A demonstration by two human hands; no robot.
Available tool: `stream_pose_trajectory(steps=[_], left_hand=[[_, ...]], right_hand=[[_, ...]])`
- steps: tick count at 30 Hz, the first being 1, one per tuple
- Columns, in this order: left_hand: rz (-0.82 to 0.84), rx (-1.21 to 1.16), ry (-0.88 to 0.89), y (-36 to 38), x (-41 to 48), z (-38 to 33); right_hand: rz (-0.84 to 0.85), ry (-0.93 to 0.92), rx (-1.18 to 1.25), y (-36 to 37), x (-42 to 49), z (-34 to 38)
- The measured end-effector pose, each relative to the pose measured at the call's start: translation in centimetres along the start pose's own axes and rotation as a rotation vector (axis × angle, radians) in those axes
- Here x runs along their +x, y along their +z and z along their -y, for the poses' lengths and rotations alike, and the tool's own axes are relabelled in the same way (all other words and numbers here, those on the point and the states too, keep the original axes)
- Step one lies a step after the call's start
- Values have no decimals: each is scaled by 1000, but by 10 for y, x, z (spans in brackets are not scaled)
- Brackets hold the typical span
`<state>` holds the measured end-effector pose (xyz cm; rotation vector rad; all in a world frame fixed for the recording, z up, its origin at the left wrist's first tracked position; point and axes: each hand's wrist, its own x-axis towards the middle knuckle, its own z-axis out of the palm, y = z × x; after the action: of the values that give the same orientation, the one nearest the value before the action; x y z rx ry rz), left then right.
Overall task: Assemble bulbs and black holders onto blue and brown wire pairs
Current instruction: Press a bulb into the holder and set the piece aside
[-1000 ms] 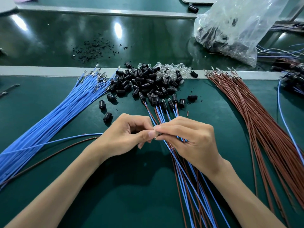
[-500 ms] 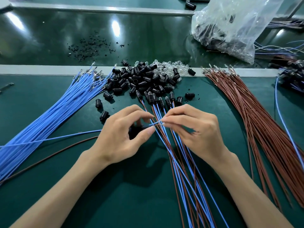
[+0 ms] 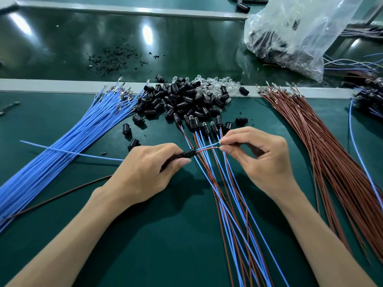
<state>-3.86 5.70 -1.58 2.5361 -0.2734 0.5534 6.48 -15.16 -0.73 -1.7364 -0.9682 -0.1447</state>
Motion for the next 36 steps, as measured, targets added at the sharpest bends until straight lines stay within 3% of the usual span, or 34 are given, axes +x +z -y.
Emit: stream_pose_trajectory(steps=[10,21,27,36], left_hand=[[-8,-75,-26,-1,0,0],[-16,-361,-141,3,1,-2],[-149,-290,-106,9,1,-5],[-78,-250,-30,8,1,-3]], right_hand=[[32,9,59,8,-2,3],[41,-33,35,9,-2,8],[45,-62,-16,10,-2,11],[47,-80,-33,14,-2,13]])
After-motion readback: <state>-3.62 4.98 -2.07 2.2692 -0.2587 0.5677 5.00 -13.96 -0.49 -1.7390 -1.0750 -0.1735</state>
